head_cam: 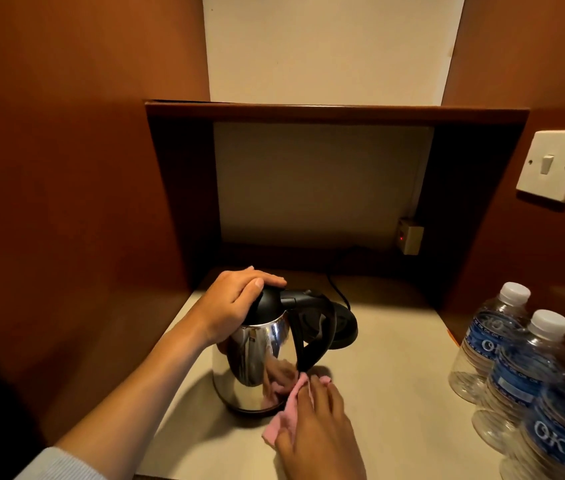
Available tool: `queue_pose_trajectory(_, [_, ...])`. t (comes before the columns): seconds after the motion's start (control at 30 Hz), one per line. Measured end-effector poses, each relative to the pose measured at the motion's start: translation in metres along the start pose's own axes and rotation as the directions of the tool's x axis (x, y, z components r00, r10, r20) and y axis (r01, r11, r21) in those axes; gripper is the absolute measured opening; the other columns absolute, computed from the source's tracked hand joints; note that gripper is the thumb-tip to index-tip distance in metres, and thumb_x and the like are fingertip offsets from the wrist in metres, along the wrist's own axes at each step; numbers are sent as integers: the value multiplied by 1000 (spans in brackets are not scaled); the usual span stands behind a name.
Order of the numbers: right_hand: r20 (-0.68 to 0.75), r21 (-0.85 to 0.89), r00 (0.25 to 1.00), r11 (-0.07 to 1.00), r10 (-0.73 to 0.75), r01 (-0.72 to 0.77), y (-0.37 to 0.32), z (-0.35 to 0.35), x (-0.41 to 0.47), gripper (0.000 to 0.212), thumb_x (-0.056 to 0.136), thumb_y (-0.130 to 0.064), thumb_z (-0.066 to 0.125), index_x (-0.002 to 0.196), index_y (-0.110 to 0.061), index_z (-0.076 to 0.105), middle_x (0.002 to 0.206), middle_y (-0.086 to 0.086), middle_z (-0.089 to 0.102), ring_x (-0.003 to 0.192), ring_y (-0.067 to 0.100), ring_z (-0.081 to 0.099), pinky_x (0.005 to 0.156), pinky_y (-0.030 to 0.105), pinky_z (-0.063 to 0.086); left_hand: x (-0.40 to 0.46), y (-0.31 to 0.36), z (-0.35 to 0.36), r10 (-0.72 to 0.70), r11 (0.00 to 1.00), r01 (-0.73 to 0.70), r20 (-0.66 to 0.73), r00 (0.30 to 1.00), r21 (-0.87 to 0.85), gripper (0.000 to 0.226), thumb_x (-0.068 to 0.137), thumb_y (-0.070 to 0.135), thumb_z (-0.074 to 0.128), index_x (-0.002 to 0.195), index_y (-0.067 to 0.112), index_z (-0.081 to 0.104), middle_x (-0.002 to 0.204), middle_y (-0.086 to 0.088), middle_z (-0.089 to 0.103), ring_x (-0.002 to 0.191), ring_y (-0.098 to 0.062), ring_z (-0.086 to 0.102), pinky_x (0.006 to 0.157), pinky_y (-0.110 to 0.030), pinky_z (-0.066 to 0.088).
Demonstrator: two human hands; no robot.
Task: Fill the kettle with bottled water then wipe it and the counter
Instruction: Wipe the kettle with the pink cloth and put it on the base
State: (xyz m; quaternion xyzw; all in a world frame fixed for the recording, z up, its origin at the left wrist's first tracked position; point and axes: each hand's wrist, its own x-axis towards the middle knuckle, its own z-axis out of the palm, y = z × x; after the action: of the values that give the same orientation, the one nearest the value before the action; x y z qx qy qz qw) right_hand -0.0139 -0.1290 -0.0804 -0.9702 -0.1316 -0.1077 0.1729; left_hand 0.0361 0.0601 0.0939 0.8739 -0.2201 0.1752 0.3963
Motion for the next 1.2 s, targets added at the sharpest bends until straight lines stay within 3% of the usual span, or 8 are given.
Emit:
queue_pose_trajectory(0.1, [147, 75, 988, 995, 51, -63, -15, -79, -19, 65, 89, -58, 41, 148, -29, 43, 165, -1, 12, 150, 24, 8, 117, 39, 25, -6, -1, 2, 18, 986, 14, -189, 982, 164, 44, 99, 31, 33, 118, 26, 72, 121, 14, 70, 120, 4, 57, 121, -36, 27])
queue_pose_trajectory(0.17, [102, 167, 991, 981, 88, -104, -16, -88, -7, 58, 90, -65, 43, 135, -32, 55, 152, -5, 34, 138, 16, 31, 104, 34, 36, -16, 0, 6, 10, 984, 57, -368, 930, 170, 45, 99, 32, 31, 123, 26, 69, 126, 13, 67, 123, 3, 54, 118, -38, 31])
queue_pose_trajectory(0.27, [-79, 425, 971, 889, 225, -172, -10, -105, 12, 40, 93, -59, 50, 117, -29, 60, 122, -10, 54, 110, 10, 54, 83, 28, 43, -36, 1, 14, -206, 978, 190, -564, 800, -88, 46, 102, 34, 28, 138, 22, 56, 139, 6, 56, 128, -1, 46, 110, -32, 38])
queue_pose_trajectory(0.43, [-120, 733, 968, 677, 220, -63, 3, -108, 57, 38, 100, -38, 51, 136, -26, 50, 126, -10, 55, 115, 6, 55, 89, 20, 44, -57, -14, 39, -618, 759, 397, -382, 687, -515, 58, 100, 57, 20, 135, 23, 52, 133, -4, 58, 130, -20, 48, 102, -35, 38])
queue_pose_trajectory(0.63, [-133, 811, 965, 585, 227, -26, 4, -91, 71, 18, 102, -27, 53, 118, -29, 60, 108, -13, 69, 97, -6, 64, 77, 13, 50, -54, -20, 48, -653, 647, 313, -292, 699, -695, 67, 87, 66, 29, 117, 18, 63, 115, -5, 66, 109, -13, 58, 81, -25, 40])
queue_pose_trajectory(0.83, [-170, 846, 947, 533, 274, -2, 7, -101, 77, 16, 99, -31, 56, 115, -32, 60, 104, -10, 69, 99, 9, 68, 81, 46, 60, -31, -22, 41, -672, 589, 276, -271, 689, -759, 67, 70, 67, 39, 108, 19, 66, 115, -17, 66, 115, -29, 59, 89, -36, 43])
queue_pose_trajectory(1.03, [-264, 793, 908, 610, 325, 13, 36, -141, 116, 57, 78, -75, 51, 121, -38, 56, 114, -6, 68, 108, 16, 65, 85, 57, 57, 31, 4, 37, -608, 515, 179, -211, 766, -838, 65, 69, 60, 43, 110, 15, 66, 93, -10, 61, 92, -22, 57, 65, -27, 45])
queue_pose_trajectory(1.2, [-341, 750, 872, 661, 352, 26, 69, -161, 148, 62, 80, -73, 49, 124, -30, 58, 112, -4, 69, 106, 16, 66, 91, 54, 54, 86, 5, 57, -612, 463, 218, -132, 779, -859, 45, 57, 61, 51, 83, 28, 69, 88, -4, 61, 93, -23, 54, 74, -34, 44])
